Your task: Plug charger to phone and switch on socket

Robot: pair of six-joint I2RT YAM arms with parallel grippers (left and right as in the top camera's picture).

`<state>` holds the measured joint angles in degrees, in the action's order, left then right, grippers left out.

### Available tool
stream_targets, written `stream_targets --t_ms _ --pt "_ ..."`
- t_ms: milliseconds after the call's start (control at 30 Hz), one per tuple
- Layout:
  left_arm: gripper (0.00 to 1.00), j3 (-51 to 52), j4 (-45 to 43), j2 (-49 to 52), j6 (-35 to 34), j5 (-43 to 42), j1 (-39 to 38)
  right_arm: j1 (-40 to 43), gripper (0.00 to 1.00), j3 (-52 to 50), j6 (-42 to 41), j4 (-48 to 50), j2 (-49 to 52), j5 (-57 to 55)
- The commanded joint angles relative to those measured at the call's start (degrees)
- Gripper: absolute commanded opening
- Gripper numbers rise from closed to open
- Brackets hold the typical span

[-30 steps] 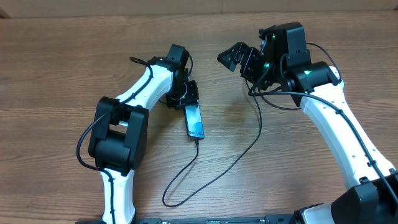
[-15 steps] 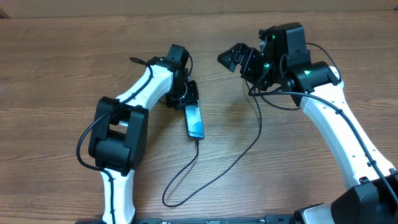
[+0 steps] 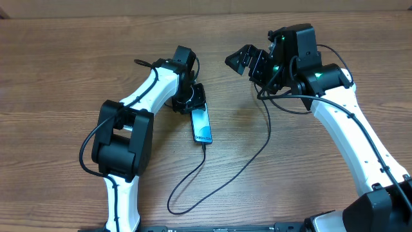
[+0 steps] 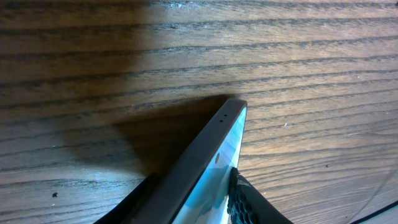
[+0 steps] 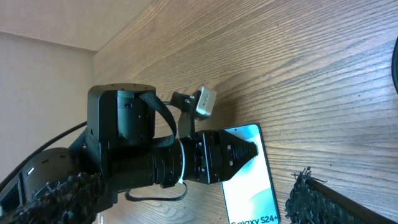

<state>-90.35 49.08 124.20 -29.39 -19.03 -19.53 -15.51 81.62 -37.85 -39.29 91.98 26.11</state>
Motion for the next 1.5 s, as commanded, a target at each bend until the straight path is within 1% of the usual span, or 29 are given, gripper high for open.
stream_targets --t_ms 0,467,533,600,633,833,900,1467 --pt "0.37 0.3 0.1 0.2 1.1 0.2 -0.4 -0.1 1.00 0.5 0.4 0.2 -1.3 -0.6" --pt "0.38 0.3 0.2 0.2 1.1 0.2 -0.4 -0.1 1.00 0.5 0.4 0.2 -1.3 -0.6" --pt "0.39 0.3 0.2 0.2 1.1 0.2 -0.4 -0.1 1.00 0.5 0.4 0.2 -1.3 -0.6" --pt "0.44 0.3 0.2 0.2 1.1 0.2 -0.4 -0.1 1.00 0.5 0.4 0.2 -1.3 -0.6" --pt "0.44 0.3 0.2 0.2 1.1 0.2 -0.4 -0.1 1.00 0.5 0.4 0.2 -1.3 -0.6" --pt "0.43 0.3 0.2 0.2 1.1 0.2 -0.4 -0.1 1.00 0.5 0.4 0.2 -1.3 -0.6" --pt "0.41 0.3 0.2 0.2 1.1 0.2 -0.4 -0.1 1.00 0.5 0.4 0.2 -1.3 -0.6" --pt "0.43 0.3 0.2 0.2 1.1 0.2 -0.4 -0.1 1.00 0.5 0.4 0.2 -1.3 -0.6"
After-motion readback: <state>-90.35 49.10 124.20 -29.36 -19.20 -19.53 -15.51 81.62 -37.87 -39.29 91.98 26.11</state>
